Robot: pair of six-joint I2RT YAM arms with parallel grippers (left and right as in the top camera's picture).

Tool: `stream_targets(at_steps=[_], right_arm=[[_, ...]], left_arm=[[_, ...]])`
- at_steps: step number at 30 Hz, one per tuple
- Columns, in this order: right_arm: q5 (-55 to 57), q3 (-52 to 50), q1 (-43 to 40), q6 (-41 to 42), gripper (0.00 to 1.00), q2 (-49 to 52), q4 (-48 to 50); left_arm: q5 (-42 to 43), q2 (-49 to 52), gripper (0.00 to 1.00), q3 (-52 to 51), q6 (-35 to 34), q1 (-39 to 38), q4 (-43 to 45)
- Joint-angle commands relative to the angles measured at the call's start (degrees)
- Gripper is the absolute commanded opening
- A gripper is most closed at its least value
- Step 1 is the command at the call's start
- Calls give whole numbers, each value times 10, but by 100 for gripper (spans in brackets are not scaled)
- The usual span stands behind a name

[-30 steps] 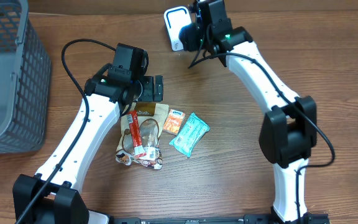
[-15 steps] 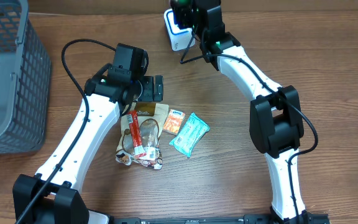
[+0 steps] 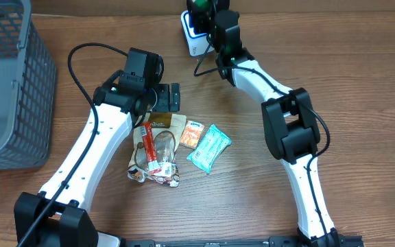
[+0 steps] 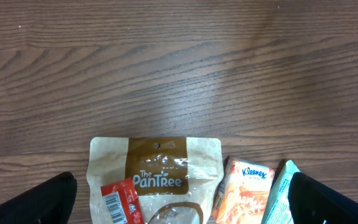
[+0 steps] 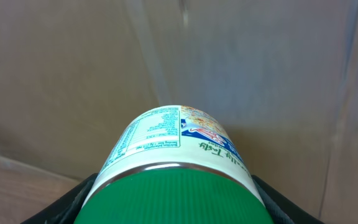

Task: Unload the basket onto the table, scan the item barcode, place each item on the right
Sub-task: 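Hold the green-lidded jar label against the scanner window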

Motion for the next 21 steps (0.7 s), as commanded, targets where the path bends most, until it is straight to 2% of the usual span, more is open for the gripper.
stream_targets(at_steps=[1, 13, 17, 21], right_arm=[[1, 9, 2, 2, 4, -2, 15], [-8, 9, 0, 61, 4, -10, 46], [-19, 9, -3, 62, 4, -58, 47], [-19, 9, -5, 62, 4, -123, -11]], left_arm=[[4, -5, 100, 7, -6, 0, 0], [4, -5, 100, 7, -6, 0, 0], [4, -5, 100, 7, -6, 0, 0], [4, -5, 100, 7, -6, 0, 0]])
